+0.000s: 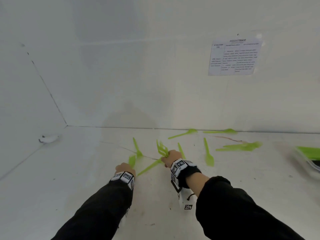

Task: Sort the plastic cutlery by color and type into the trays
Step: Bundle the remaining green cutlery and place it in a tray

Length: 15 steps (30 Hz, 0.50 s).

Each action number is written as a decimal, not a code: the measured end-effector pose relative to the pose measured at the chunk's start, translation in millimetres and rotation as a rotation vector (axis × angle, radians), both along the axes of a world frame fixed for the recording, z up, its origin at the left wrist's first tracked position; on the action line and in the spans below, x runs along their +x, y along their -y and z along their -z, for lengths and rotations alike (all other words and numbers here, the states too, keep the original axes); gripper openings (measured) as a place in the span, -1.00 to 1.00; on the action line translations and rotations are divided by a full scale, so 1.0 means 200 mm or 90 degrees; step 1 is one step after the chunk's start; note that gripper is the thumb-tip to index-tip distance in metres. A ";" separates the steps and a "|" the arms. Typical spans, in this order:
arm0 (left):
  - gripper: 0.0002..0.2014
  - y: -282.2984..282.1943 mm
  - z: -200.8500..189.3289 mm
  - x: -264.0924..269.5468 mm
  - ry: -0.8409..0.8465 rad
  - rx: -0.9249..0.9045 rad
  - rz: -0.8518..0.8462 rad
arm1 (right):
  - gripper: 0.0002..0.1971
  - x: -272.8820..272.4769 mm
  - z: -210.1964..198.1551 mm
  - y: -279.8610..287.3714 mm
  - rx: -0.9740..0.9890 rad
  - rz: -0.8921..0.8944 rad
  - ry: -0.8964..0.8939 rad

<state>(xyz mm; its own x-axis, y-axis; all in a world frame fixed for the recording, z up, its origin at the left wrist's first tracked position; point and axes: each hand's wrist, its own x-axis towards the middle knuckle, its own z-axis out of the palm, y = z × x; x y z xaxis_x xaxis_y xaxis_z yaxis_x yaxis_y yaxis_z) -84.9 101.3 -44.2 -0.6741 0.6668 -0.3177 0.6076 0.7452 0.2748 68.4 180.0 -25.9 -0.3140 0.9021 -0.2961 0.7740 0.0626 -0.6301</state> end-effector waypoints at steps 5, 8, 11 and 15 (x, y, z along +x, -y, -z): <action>-0.65 -0.02 0.01 -0.05 0.081 0.033 -0.005 | -0.53 -0.18 0.00 0.02 -0.012 -0.007 0.048; -0.65 -0.03 -0.02 -0.03 0.091 0.099 0.005 | -0.67 -0.22 -0.04 0.07 -0.023 -0.020 0.086; -0.67 -0.03 -0.02 0.00 0.122 0.214 0.039 | -0.78 -0.24 -0.05 0.08 -0.004 -0.035 0.114; -0.67 -0.02 0.00 0.05 0.205 0.315 0.068 | -0.70 -0.25 -0.03 0.08 -0.018 0.021 0.085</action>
<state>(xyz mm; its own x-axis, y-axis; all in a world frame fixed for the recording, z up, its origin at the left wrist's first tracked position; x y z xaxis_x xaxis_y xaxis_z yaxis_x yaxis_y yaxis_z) -75.1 105.8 -44.0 -0.5160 0.8467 -0.1295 0.5010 0.4210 0.7561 18.8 164.3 -20.3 -0.2402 0.9018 -0.3592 0.8523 0.0189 -0.5226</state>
